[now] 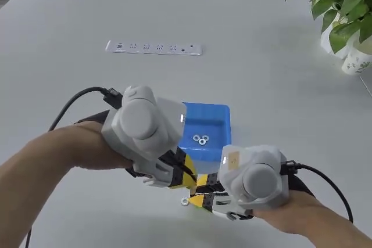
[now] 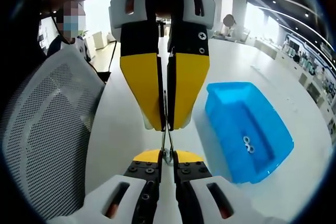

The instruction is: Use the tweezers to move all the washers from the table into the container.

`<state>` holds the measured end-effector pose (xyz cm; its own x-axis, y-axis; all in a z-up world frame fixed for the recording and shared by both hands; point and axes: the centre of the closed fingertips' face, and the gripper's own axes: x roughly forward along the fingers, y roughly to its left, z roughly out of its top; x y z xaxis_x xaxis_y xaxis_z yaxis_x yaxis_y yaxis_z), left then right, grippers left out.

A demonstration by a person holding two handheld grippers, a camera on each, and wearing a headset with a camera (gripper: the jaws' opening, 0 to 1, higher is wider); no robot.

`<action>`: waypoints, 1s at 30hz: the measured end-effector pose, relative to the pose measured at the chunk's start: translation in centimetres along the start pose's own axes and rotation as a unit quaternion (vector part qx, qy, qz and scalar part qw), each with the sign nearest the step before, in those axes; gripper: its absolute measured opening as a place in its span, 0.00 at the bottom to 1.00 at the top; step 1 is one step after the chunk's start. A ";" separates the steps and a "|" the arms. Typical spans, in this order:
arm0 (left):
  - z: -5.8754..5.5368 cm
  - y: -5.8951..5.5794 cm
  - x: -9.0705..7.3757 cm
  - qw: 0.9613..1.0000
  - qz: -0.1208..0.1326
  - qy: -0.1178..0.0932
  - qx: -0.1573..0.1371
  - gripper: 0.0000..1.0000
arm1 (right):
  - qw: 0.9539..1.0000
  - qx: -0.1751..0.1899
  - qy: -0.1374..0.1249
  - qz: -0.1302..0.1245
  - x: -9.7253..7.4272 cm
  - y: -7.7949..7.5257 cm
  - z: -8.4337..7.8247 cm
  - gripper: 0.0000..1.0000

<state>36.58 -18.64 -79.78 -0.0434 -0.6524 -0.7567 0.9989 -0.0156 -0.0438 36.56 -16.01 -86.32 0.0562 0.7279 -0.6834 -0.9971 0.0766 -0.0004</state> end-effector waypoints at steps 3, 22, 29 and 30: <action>0.0 0.0 0.0 1.000 0.000 0.000 0.000 0.06 | 1.000 -0.001 0.001 0.000 0.0 0.0 0.0 0.10; 0.3 -0.1 -0.5 1.000 0.001 -0.003 -0.004 0.06 | 1.000 -0.008 0.003 0.002 -0.4 0.0 0.4 0.10; 0.7 -0.1 -1.0 1.000 0.002 -0.007 -0.005 0.06 | 1.000 -0.010 0.002 0.006 -0.9 0.1 0.9 0.10; 0.8 -0.1 -1.1 1.000 0.003 -0.008 -0.005 0.06 | 1.000 -0.011 0.002 0.006 -0.9 0.1 0.9 0.10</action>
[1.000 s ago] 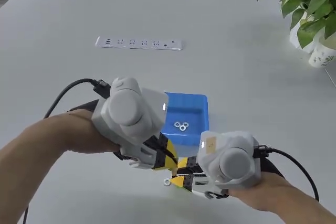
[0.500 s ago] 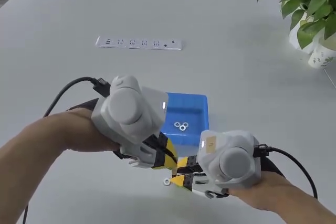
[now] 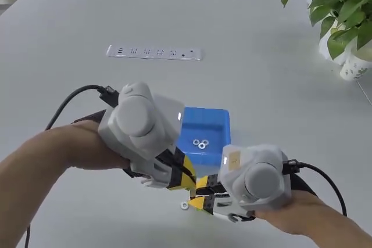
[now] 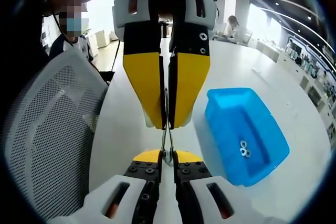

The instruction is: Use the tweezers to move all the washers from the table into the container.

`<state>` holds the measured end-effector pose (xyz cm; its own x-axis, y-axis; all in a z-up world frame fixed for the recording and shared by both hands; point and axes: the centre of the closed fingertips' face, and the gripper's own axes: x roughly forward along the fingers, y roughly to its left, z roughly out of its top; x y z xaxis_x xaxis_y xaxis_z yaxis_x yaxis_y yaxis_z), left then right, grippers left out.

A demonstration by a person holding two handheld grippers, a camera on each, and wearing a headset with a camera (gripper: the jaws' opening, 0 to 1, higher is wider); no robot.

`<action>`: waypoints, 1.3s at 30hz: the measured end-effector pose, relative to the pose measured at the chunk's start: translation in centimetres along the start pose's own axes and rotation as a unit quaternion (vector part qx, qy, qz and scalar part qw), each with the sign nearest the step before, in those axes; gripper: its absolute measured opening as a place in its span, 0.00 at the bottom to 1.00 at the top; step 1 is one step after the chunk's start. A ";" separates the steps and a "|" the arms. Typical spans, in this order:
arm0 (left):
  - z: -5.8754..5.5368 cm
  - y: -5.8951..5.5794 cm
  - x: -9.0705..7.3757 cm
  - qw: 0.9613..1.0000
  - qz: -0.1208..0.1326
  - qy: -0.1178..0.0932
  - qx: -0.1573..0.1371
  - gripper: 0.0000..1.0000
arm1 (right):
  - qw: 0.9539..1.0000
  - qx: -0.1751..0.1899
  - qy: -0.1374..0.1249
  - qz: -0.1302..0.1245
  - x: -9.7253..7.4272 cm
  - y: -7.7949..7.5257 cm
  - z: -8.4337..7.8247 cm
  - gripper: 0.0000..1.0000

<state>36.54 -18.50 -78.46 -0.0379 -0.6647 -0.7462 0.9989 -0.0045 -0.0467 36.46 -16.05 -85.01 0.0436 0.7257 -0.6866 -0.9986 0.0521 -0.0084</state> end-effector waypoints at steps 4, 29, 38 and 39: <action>0.3 0.0 -0.4 1.000 0.001 -0.002 0.001 0.06 | 1.000 -0.003 -0.001 0.001 -0.4 0.0 0.4 0.10; 2.3 1.1 -3.0 1.000 0.006 0.007 0.004 0.06 | 1.000 -0.010 -0.007 0.005 -2.4 -1.2 2.9 0.10; 3.0 2.0 -4.0 1.000 0.011 0.007 0.013 0.06 | 1.000 -0.016 -0.013 -0.002 -3.1 -2.4 3.9 0.10; 3.2 2.3 -4.2 1.000 0.012 0.007 0.014 0.06 | 1.000 -0.017 -0.013 -0.003 -3.2 -2.6 4.1 0.10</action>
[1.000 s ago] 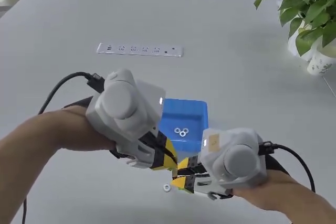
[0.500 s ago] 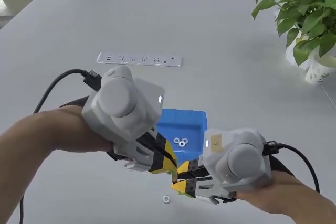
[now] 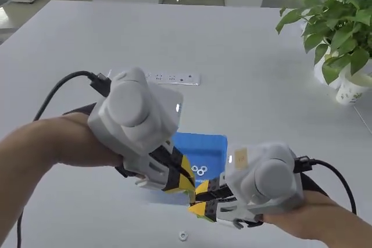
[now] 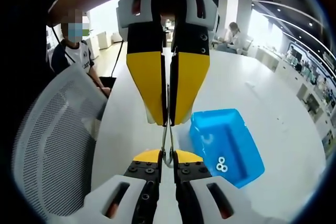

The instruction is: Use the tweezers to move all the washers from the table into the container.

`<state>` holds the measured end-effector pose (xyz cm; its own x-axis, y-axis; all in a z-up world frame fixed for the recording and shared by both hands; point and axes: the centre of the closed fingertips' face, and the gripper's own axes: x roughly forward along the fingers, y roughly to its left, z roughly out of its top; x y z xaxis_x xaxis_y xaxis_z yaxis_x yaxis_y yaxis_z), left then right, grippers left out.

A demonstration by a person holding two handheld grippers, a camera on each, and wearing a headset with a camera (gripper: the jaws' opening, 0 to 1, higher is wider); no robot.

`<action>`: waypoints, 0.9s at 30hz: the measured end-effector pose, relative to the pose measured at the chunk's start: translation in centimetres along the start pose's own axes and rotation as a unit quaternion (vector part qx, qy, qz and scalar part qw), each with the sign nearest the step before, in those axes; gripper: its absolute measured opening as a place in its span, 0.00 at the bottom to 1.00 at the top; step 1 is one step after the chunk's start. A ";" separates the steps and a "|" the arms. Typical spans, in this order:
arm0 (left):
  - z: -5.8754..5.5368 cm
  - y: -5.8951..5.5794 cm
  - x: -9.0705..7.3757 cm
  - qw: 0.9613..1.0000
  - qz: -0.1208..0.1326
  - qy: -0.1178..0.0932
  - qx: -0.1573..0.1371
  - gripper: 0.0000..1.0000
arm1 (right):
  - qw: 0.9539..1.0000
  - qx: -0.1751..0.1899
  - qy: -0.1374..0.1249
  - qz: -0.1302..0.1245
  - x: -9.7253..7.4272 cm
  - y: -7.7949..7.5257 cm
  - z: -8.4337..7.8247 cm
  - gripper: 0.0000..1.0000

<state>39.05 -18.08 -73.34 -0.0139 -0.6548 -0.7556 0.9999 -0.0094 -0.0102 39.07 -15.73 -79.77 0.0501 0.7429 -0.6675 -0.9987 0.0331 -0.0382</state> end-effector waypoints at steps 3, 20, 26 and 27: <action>0.2 0.6 -0.3 1.000 0.004 0.000 0.003 0.06 | 1.000 -0.004 -0.001 -0.003 -0.2 -0.7 0.3 0.10; 0.3 4.0 -1.3 1.000 0.017 0.009 0.014 0.06 | 1.000 -0.014 -0.007 -0.016 0.0 -4.4 1.2 0.10; 0.1 5.3 -1.0 1.000 0.020 0.014 0.016 0.06 | 1.000 -0.013 -0.007 -0.019 0.4 -5.9 1.0 0.10; 0.0 5.4 -0.9 1.000 0.020 0.014 0.016 0.06 | 1.000 -0.013 -0.007 -0.019 0.5 -6.0 1.0 0.10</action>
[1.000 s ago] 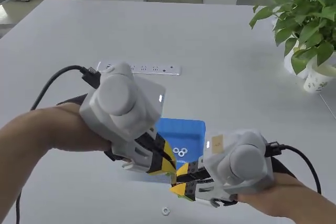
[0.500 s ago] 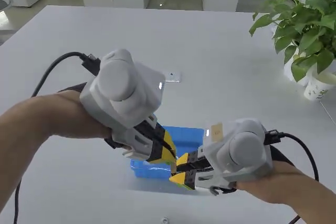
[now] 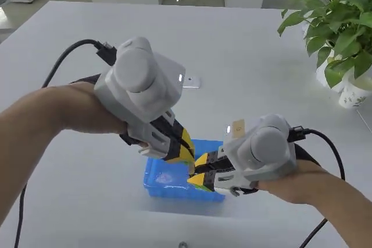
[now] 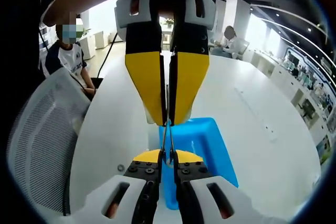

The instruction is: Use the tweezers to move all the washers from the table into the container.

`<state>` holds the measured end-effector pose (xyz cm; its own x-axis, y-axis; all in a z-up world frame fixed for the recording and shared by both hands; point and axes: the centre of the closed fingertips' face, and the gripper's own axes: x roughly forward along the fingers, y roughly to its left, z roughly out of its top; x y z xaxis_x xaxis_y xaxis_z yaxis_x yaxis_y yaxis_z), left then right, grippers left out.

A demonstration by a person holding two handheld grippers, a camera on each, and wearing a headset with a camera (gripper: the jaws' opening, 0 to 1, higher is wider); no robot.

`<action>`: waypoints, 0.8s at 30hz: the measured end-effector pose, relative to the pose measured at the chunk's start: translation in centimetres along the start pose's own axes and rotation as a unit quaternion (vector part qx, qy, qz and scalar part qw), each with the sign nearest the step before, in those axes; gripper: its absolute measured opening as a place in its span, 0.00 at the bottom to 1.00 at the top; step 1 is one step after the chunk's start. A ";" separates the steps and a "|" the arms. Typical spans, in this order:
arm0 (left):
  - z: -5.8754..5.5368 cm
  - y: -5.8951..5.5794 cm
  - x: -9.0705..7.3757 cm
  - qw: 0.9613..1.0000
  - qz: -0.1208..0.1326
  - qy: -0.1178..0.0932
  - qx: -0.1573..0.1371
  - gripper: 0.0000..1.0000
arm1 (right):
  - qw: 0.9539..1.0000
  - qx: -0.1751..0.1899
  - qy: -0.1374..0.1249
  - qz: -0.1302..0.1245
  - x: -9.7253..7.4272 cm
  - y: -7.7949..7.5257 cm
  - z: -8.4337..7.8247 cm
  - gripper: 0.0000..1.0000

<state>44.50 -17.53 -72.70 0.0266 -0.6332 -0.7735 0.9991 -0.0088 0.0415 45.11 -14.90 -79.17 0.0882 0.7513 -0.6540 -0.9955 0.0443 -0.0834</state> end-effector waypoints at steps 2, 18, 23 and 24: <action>-0.2 0.3 0.2 1.000 0.000 0.001 -0.001 0.06 | 1.000 0.001 0.000 0.000 0.2 -0.3 -0.2 0.10; -1.7 2.4 2.1 1.000 -0.008 0.006 -0.009 0.06 | 1.000 0.010 0.005 0.006 1.9 -2.2 -2.1 0.10; -2.4 2.8 2.8 1.000 -0.010 0.008 -0.014 0.06 | 1.000 0.013 0.011 0.011 2.6 -2.4 -2.8 0.10; -2.5 2.8 3.0 1.000 -0.010 0.008 -0.013 0.06 | 1.000 0.011 0.013 0.012 2.7 -2.5 -2.9 0.10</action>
<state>47.50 -17.48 -76.45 0.0066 -0.6205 -0.7842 1.0000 -0.0006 0.0089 47.90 -14.94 -82.93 0.0658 0.7346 -0.6753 -0.9978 0.0420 -0.0516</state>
